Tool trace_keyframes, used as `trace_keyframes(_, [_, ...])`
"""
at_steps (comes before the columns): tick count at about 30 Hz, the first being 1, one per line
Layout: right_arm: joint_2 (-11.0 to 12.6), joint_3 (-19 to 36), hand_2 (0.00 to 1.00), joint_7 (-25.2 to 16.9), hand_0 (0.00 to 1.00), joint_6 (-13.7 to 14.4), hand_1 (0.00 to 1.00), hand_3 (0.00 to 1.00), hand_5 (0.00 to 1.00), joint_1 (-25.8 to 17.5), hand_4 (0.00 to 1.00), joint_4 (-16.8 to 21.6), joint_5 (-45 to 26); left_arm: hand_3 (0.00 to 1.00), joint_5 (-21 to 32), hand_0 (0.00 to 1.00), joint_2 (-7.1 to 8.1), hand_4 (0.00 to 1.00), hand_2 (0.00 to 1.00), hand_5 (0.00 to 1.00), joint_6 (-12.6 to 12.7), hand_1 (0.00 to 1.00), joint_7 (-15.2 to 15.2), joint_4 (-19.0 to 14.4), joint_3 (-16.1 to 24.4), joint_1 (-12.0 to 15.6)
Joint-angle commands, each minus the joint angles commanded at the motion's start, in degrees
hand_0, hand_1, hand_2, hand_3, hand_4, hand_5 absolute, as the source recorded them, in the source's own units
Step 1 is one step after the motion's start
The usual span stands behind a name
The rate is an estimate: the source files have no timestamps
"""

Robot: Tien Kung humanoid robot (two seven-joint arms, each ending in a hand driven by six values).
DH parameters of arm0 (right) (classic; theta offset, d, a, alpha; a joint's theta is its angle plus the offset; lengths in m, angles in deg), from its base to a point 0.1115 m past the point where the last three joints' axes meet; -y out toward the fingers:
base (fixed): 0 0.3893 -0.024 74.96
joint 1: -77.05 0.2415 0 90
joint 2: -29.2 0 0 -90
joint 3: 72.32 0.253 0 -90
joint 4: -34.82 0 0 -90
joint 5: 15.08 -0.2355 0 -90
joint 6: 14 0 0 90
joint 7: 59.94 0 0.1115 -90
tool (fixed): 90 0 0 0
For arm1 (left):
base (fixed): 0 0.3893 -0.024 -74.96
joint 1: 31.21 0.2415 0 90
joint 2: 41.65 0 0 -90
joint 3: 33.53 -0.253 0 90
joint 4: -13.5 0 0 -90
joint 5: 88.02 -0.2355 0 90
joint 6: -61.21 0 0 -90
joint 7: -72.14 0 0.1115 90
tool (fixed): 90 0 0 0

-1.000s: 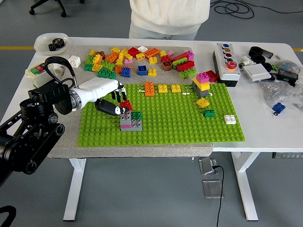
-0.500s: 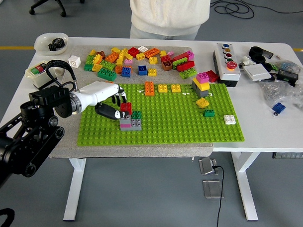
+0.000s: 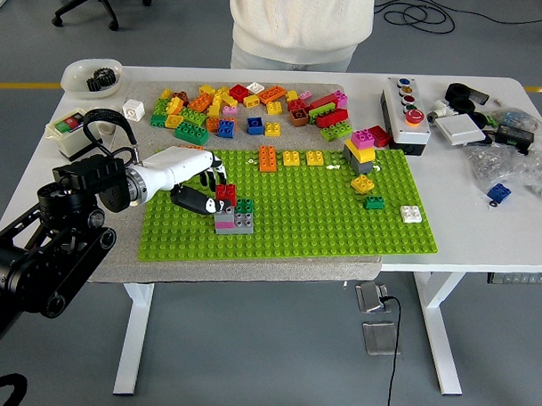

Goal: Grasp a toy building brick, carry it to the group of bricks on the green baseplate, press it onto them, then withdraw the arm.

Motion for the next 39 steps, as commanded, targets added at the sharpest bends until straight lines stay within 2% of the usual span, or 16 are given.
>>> trace_keyframes(9, [0.0,-0.1,0.681,0.0,0.745,0.1,0.639,0.632,0.561,-0.1,0.847,0.0,-0.1,0.559,0.0,0.646,-0.01,0.668,0.558,0.384,0.1,0.584,-0.2,-0.1,0.1,0.2])
trace_keyframes(10, [0.0,-0.1,0.681,0.0,0.745,0.1,0.639,0.633,0.561,-0.1,0.848,0.0,-0.1,0.559,0.0,0.660,-0.02,0.697,0.562,0.382,0.1,0.593,-0.2,-0.1,0.1,0.2])
trace_keyframes(15, [-0.1,-0.1,0.681,0.0,0.745,0.1,0.639,0.633,0.561,-0.1,0.848,0.0,-0.1,0.559,0.0,0.660,-0.06,0.697,0.562,0.382,0.3,0.593,-0.3,-0.1,0.3,0.1])
trace_keyframes(16, [-0.1,-0.1,0.681,0.0,0.746,0.1,0.639,0.633,0.560,-0.1,0.847,0.0,-0.1,0.560,0.0,0.692,-0.07,0.738,0.576,0.380,0.3,0.628,-0.4,-0.1,0.4,0.1])
trace_keyframes(21, [0.0,-0.1,0.681,0.0,0.746,0.0,0.639,0.633,0.560,0.0,0.847,0.0,-0.1,0.560,0.0,0.692,-0.17,0.738,0.576,0.380,0.5,0.628,-0.6,0.1,0.7,-0.3])
trace_keyframes(22, [0.0,-0.1,0.681,0.0,0.745,0.0,0.639,0.633,0.560,0.0,0.847,0.0,-0.1,0.574,0.0,0.711,-0.18,0.786,0.589,0.393,0.5,0.659,-0.6,0.1,0.7,-0.4])
trace_keyframes(39, [-0.1,-0.2,0.681,0.0,0.745,0.1,0.639,0.633,0.560,0.0,0.848,0.0,-0.3,0.584,0.0,0.748,-0.35,0.813,0.604,0.409,0.8,0.672,-0.6,0.8,0.8,-0.7])
